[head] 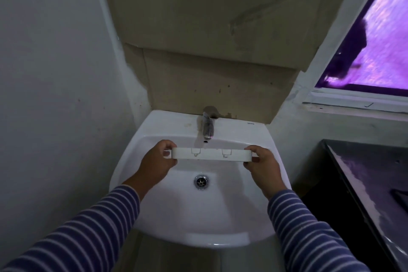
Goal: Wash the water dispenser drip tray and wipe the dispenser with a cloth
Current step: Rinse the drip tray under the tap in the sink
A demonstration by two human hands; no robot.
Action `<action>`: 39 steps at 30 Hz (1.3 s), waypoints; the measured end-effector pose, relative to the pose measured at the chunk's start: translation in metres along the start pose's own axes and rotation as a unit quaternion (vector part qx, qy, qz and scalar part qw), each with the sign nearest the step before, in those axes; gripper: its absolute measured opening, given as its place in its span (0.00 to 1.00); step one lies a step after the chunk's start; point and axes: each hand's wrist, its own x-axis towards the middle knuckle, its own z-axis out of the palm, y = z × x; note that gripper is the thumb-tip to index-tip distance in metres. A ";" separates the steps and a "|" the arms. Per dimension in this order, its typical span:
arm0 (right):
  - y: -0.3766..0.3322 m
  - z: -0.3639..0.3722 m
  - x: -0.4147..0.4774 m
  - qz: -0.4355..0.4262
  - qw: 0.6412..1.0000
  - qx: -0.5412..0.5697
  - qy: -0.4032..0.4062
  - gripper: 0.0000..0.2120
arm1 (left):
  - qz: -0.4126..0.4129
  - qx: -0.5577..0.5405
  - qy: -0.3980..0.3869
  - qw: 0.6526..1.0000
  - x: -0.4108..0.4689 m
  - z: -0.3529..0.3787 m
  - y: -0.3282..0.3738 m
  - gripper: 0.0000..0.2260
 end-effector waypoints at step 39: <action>-0.021 -0.044 -0.034 -0.012 0.997 0.072 -0.008 0.15 | 0.060 0.038 0.061 0.996 -0.068 -0.031 0.059 0.17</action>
